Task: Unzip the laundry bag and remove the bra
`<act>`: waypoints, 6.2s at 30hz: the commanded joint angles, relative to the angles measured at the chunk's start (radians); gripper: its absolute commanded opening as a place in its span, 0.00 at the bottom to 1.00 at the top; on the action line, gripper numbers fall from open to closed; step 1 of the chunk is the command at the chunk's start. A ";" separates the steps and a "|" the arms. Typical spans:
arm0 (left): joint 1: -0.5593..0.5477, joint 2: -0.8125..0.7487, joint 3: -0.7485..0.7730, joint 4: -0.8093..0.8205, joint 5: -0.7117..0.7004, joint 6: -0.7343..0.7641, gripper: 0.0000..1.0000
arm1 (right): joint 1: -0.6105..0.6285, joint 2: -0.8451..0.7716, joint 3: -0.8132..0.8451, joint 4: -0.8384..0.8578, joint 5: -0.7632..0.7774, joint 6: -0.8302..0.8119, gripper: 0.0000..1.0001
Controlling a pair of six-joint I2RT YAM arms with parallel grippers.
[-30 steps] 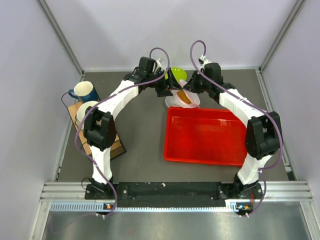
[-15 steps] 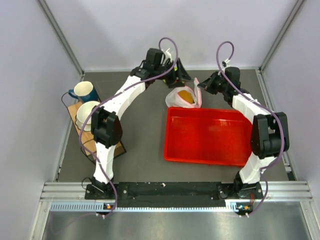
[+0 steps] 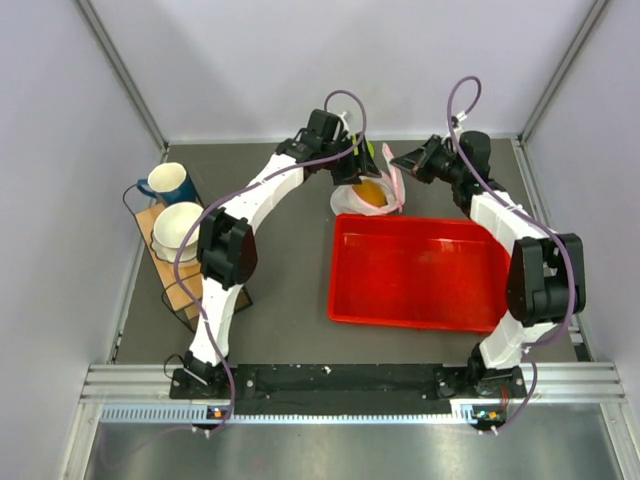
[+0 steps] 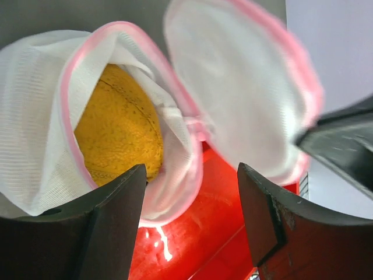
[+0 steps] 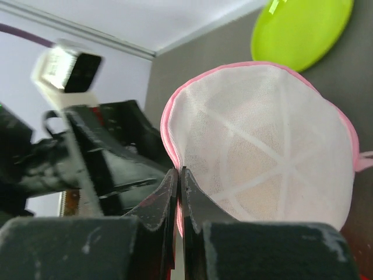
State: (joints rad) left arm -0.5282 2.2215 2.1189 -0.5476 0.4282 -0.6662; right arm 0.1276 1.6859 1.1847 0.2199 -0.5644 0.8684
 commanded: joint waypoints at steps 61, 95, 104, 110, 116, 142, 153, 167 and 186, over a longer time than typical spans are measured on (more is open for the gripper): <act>0.007 -0.348 -0.085 0.136 0.067 0.010 0.00 | -0.009 -0.009 -0.010 0.033 -0.017 -0.085 0.00; -0.174 -0.849 -0.770 0.307 0.090 0.037 0.00 | -0.011 -0.127 0.026 -0.119 0.014 -0.195 0.00; -0.187 -0.786 -0.872 0.287 -0.060 0.066 0.58 | -0.009 -0.134 0.007 -0.108 0.017 -0.198 0.00; -0.184 -0.727 -0.715 0.089 -0.244 0.161 0.92 | -0.009 -0.140 -0.008 -0.105 0.005 -0.198 0.00; -0.099 -0.610 -0.573 0.101 -0.157 0.180 0.82 | -0.009 -0.152 -0.014 -0.097 0.001 -0.194 0.00; -0.035 -0.043 -0.220 0.106 -0.262 0.165 0.62 | -0.009 -0.127 -0.007 -0.087 -0.035 -0.184 0.00; 0.019 0.004 -0.132 0.054 -0.309 0.192 0.62 | 0.049 -0.086 -0.077 0.021 -0.034 -0.146 0.00; 0.063 -0.057 -0.008 0.003 -0.323 0.203 0.60 | 0.052 -0.020 0.140 0.059 -0.087 -0.138 0.00; -0.023 0.004 -0.024 0.038 -0.310 0.115 0.50 | 0.049 0.026 0.116 0.039 -0.069 -0.181 0.00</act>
State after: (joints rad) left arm -0.5438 2.1700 2.0342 -0.5243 0.2016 -0.5514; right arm 0.1703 1.7294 1.3239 0.1936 -0.6369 0.6842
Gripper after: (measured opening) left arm 0.500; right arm 0.009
